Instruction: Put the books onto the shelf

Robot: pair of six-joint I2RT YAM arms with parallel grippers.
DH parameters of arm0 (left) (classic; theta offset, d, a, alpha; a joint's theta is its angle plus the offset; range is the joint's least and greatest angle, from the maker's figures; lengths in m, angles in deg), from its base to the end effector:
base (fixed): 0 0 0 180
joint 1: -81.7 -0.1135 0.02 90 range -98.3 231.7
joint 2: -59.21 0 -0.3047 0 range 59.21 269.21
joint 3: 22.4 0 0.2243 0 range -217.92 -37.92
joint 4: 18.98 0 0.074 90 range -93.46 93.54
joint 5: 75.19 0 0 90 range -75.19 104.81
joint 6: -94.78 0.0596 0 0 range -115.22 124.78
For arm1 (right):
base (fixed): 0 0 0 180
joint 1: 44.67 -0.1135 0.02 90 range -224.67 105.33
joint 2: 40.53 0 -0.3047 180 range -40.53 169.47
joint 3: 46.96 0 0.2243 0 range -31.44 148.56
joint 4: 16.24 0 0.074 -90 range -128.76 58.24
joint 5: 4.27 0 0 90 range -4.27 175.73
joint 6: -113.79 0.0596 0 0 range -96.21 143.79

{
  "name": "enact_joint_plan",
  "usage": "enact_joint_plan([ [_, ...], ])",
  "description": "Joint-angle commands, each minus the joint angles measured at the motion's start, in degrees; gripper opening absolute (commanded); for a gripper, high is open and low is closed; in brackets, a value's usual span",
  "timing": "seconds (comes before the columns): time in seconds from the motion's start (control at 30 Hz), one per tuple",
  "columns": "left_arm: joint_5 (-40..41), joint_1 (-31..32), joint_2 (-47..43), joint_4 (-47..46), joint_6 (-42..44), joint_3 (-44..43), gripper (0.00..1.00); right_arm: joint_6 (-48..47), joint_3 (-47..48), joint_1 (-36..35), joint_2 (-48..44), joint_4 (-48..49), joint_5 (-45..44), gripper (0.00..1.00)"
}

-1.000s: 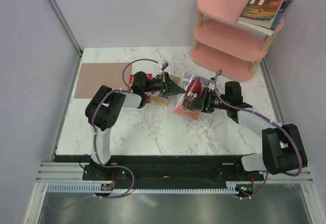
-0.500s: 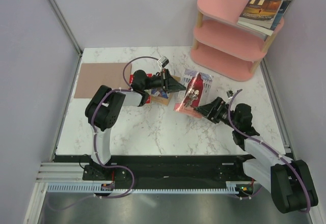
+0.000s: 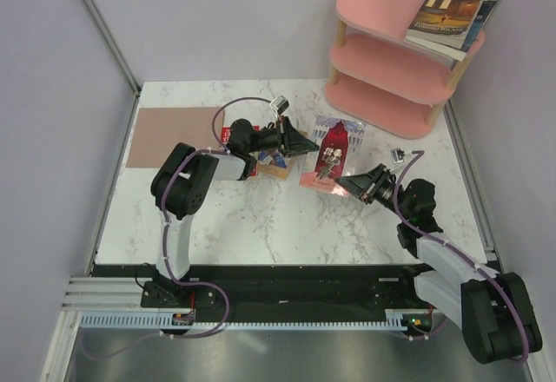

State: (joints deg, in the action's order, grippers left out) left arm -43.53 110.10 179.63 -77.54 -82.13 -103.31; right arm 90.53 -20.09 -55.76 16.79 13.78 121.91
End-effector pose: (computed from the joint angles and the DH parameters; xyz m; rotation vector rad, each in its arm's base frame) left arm 0.3689 -0.2572 0.2679 0.2848 1.8362 -2.1711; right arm 0.1610 0.0674 0.2554 0.3098 1.7822 1.5102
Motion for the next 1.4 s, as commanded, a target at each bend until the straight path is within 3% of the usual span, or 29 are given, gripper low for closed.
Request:
enact_joint_plan([
  [0.0,-0.62,0.08,0.08,-8.54,1.04,-2.2,0.11,-5.53,8.23,-0.07,-4.83,-9.35,0.03,0.03],
  [0.07,-1.85,-0.71,-0.45,-6.87,3.14,-1.68,0.23,-9.07,13.83,0.02,-6.86,-17.2,-1.72,0.0],
  [0.1,-2.47,-2.02,-1.58,-5.65,4.2,-1.5,0.37,-11.09,15.96,0.02,-8.52,-23.94,-2.08,0.0],
  [0.17,-3.26,-5.09,-3.08,-2.13,7.18,0.51,0.54,-17.5,23.4,0.02,-9.42,-31.18,-3.74,0.0],
  [0.2,-3.35,-6.24,-4.57,-0.81,8.33,1.3,0.83,-19.17,25.89,0.11,-9.16,-36.43,-3.93,0.0],
  [0.23,-3.44,-7.47,-5.45,1.9,9.38,3.05,0.87,-22.15,28.35,0.11,-8.81,-38.66,-4.1,0.0],
  [0.37,-5.19,-12.66,-8.44,8.76,15.79,6.4,0.9,-25.69,42.13,0.46,-3.2,-44.39,-3.05,0.0],
  [0.53,-6.08,-12.94,-12.48,16.68,24.23,11.14,0.91,-29.03,59.96,2.82,6.21,-49.05,-0.07,0.0],
  [0.93,-5.2,-11.0,-17.32,28.02,33.2,19.41,0.95,-19.47,100.66,22.68,34.85,-52.48,13.02,0.0],
  [1.1,-4.58,-9.33,-17.5,29.52,34.88,21.26,0.95,-14.98,109.57,27.87,41.29,-51.78,15.76,0.0],
  [1.37,-3.97,-8.01,-17.32,29.7,35.76,23.72,0.95,-9.44,109.85,33.15,44.37,-46.86,14.44,0.0],
])
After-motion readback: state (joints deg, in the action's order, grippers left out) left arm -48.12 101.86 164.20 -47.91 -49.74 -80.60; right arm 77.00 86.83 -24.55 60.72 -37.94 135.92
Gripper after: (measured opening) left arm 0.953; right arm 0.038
